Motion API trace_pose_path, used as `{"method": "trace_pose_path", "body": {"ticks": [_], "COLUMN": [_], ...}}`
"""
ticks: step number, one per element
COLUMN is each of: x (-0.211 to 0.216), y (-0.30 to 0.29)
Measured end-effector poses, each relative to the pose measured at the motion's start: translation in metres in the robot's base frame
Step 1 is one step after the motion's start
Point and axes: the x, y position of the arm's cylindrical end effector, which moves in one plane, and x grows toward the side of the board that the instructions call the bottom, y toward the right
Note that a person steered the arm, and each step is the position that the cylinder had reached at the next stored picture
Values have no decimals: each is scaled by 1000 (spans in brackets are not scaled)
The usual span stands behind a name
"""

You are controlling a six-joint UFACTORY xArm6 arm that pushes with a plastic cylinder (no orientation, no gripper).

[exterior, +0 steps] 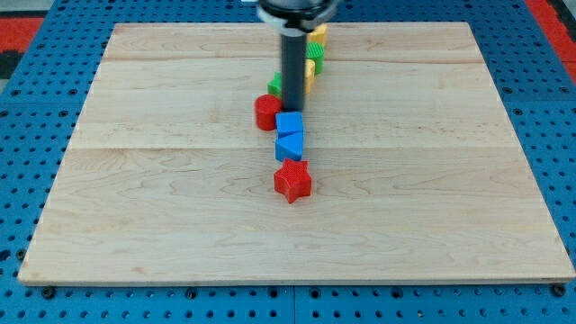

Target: Move the red circle to the left of the red star

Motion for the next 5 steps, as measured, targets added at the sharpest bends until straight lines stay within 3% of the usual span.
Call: {"method": "trace_pose_path", "body": {"ticks": [1,2,3,4,5], "x": [0,33,19,10,76], "y": [-62,-83,-87,-133,-110]}}
